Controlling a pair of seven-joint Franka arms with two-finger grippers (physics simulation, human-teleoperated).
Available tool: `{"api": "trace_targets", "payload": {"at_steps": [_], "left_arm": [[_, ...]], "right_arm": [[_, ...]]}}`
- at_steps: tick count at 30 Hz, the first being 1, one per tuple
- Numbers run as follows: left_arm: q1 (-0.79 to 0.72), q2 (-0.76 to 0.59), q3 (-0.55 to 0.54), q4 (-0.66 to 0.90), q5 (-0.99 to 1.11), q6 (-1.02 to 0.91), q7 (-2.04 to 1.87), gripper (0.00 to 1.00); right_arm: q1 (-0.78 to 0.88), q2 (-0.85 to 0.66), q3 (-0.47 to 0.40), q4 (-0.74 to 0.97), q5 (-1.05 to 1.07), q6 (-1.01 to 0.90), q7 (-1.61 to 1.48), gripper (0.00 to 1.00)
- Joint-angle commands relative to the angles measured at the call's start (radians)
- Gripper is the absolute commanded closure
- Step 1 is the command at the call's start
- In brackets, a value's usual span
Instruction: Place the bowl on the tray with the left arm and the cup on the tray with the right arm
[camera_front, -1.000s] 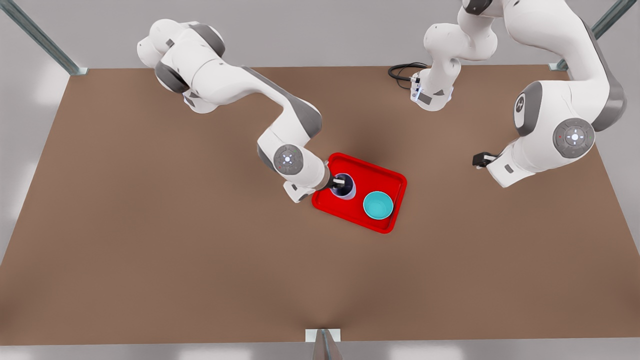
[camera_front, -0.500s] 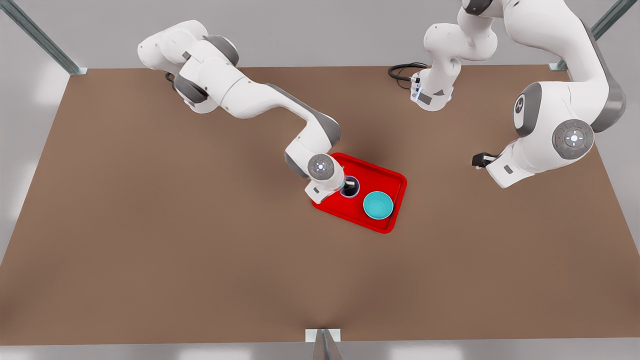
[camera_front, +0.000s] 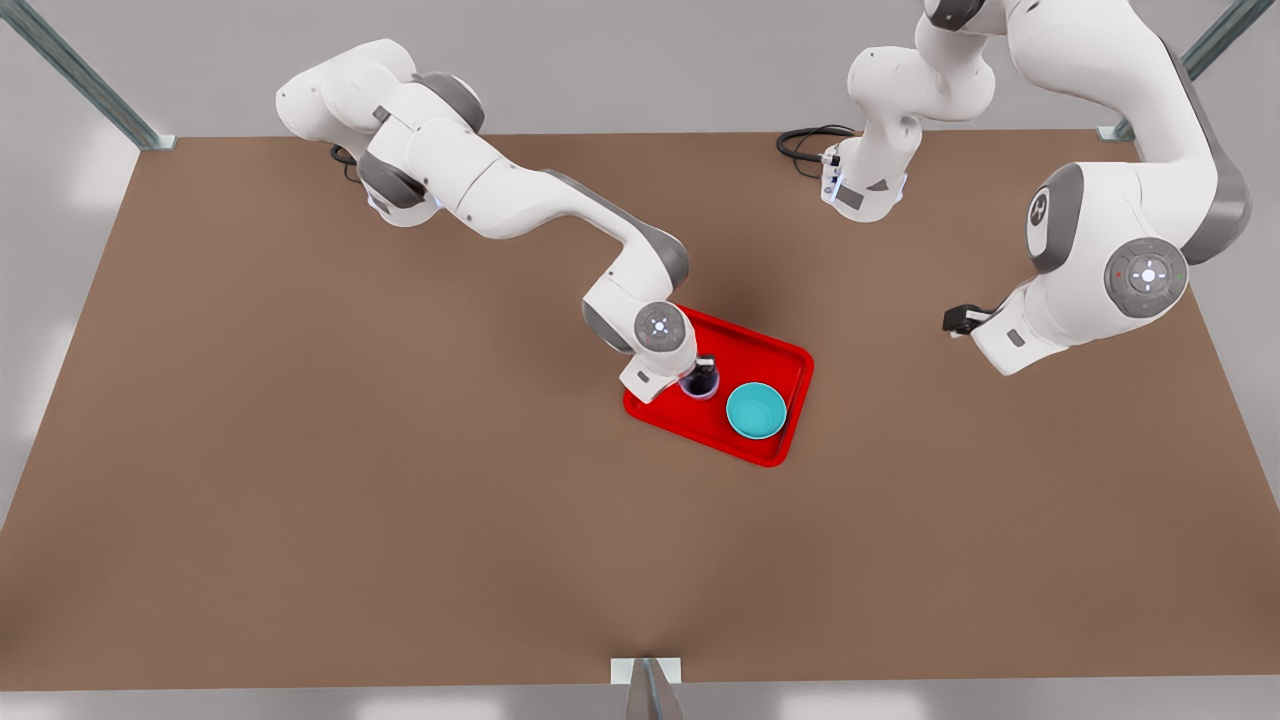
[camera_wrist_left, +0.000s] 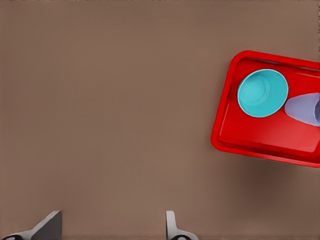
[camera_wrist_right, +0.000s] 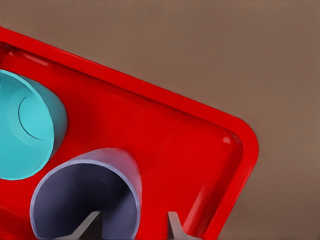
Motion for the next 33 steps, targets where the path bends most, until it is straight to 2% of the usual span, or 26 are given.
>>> {"api": "trace_targets", "payload": {"at_steps": [1, 4, 5, 7, 8, 11, 12, 13, 14, 15, 18, 21, 25, 33], "left_arm": [[0.0, 0.0, 0.0, 0.0, 0.0, 0.0, 0.0, 0.0], [0.0, 0.001, 0.0, 0.0, 0.0, 0.0, 0.0, 0.0], [0.0, 0.001, 0.0, 0.0, 0.0, 0.0, 0.0, 0.0], [0.0, 0.003, -0.001, 0.0, 0.001, 0.0, 0.0, 0.0], [-0.001, 0.008, -0.009, 0.0, 0.004, 0.0, -0.011, 0.0], [-0.015, 0.052, -0.029, 0.084, 0.009, -0.017, -0.017, 0.0], [-0.015, 0.052, -0.029, 0.086, 0.006, -0.017, -0.017, 0.0], [-0.015, 0.052, -0.029, 0.086, 0.006, -0.018, -0.017, 0.0], [-0.015, 0.052, -0.028, 0.086, 0.006, -0.021, -0.017, 0.0], [-0.015, 0.052, -0.028, 0.086, 0.007, -0.021, -0.017, 0.0], [-0.015, 0.052, -0.028, 0.086, 0.007, -0.021, -0.017, 0.0], [-0.015, 0.058, -0.028, 0.086, 0.009, -0.021, -0.017, 0.0], [-0.015, 0.058, -0.028, 0.086, 0.01, -0.021, -0.017, 0.0], [-0.015, 0.058, -0.029, 0.086, 0.01, -0.021, -0.017, 0.0]], "right_arm": [[0.002, 0.0, 0.0, 0.0, 0.0, 0.0, -0.001, 0.0], [-0.005, -0.025, 0.0, 0.002, 0.002, -0.003, 0.028, 0.0], [-0.084, -0.086, -0.008, -0.001, -0.001, -0.038, 0.02, 0.0], [-0.29, -0.299, -0.001, -0.047, 0.009, -0.312, -0.064, 0.0], [-0.434, -0.463, -0.001, -0.129, 0.046, -0.454, -0.288, 0.0], [-0.673, -0.761, -0.008, -0.393, 0.104, -0.486, -0.433, 0.0], [-0.729, -0.802, -0.081, -0.431, 0.137, -0.52, -0.635, 0.0], [-0.689, -0.838, -0.21, -0.449, 0.14, -0.572, -0.714, 0.0], [-0.681, -0.855, -0.276, -0.459, 0.14, -0.6, -0.795, 0.0], [-0.684, -0.847, -0.304, -0.448, 0.14, -0.592, -0.843, 0.0], [-0.716, -0.767, -0.285, -0.364, 0.14, -0.575, -0.846, 0.0], [-0.716, -0.77, -0.291, -0.333, 0.143, -0.586, -0.862, 0.0], [-0.709, -0.772, -0.273, -0.333, 0.13, -0.591, -0.88, 0.0], [-0.712, -0.782, -0.293, -0.348, 0.083, -0.584, -0.854, 0.0]]}}
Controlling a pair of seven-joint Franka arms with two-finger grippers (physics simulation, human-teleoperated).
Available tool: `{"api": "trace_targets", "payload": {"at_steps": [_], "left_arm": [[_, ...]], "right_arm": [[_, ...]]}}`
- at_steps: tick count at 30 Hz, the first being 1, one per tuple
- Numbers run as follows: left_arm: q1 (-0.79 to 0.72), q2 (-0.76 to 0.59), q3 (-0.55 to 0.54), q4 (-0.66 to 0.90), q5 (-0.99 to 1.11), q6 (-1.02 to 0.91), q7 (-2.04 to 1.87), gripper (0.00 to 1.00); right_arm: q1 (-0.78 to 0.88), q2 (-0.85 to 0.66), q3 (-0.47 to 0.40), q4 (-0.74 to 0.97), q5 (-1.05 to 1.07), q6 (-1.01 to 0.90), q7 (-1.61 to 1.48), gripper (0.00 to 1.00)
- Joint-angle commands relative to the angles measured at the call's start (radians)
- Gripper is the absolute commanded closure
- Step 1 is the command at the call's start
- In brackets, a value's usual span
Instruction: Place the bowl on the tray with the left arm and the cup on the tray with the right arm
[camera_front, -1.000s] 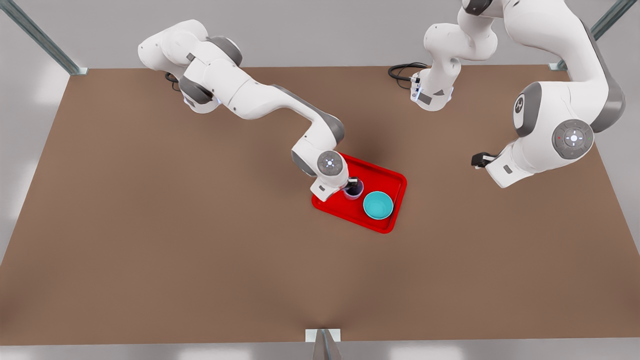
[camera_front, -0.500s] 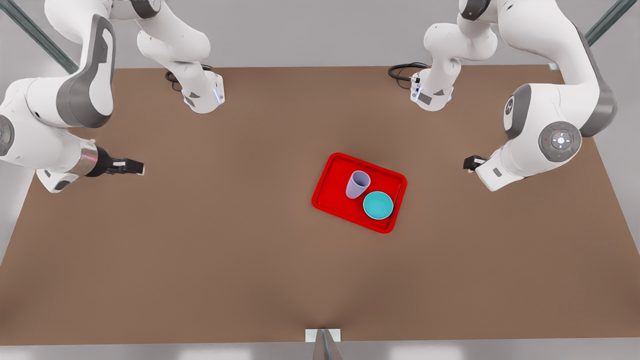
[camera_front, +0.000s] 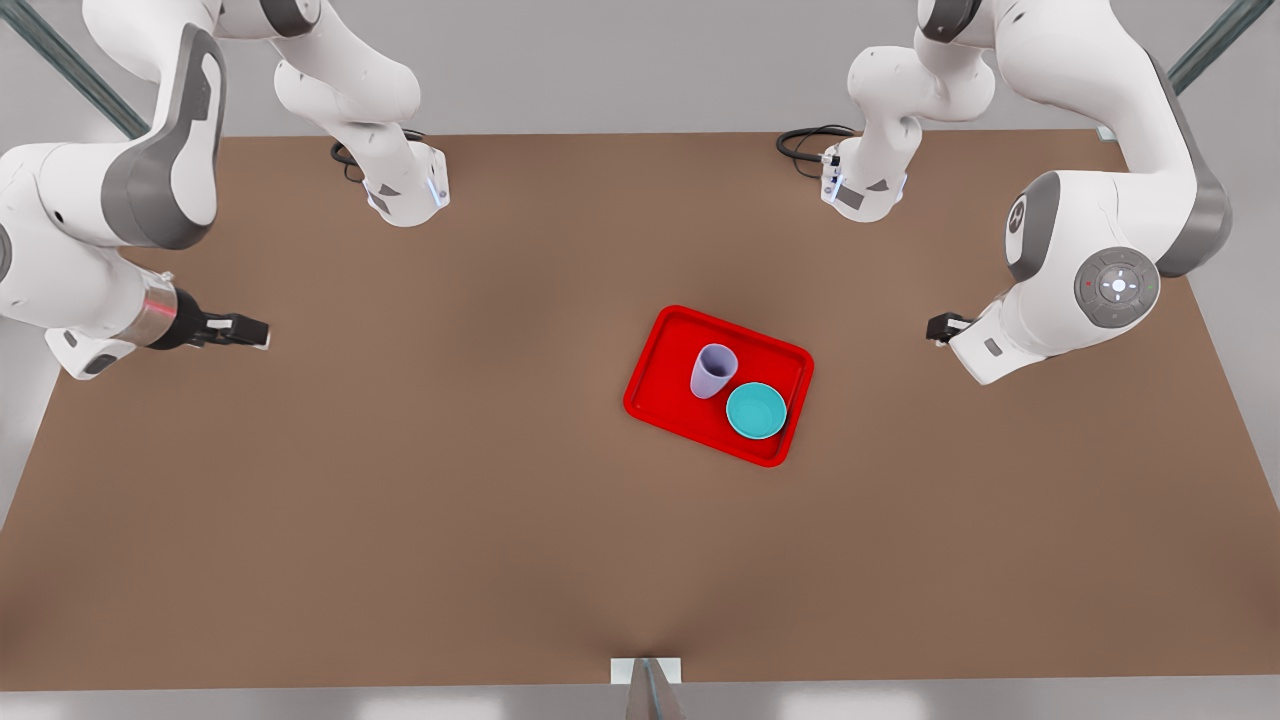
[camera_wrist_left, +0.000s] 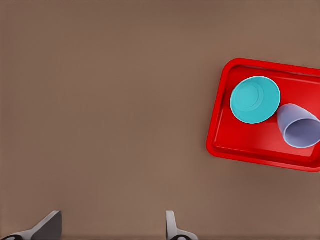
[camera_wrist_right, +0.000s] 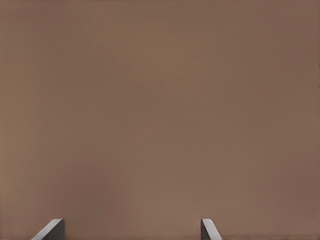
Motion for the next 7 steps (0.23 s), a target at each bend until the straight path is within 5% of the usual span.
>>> {"api": "trace_targets", "payload": {"at_steps": [1, 7], "left_arm": [[0.0, 0.0, 0.0, 0.0, 0.0, 0.0, 0.0, 0.0], [0.0, 0.008, 0.0, 0.0, 0.0, 0.0, 0.0, 0.0]], "right_arm": [[-0.001, 0.0, 0.0, 0.0, 0.0, 0.0, 0.0, 0.0], [-0.002, -0.003, 0.0, -0.003, 0.003, 0.0, 0.0, 0.0]]}}
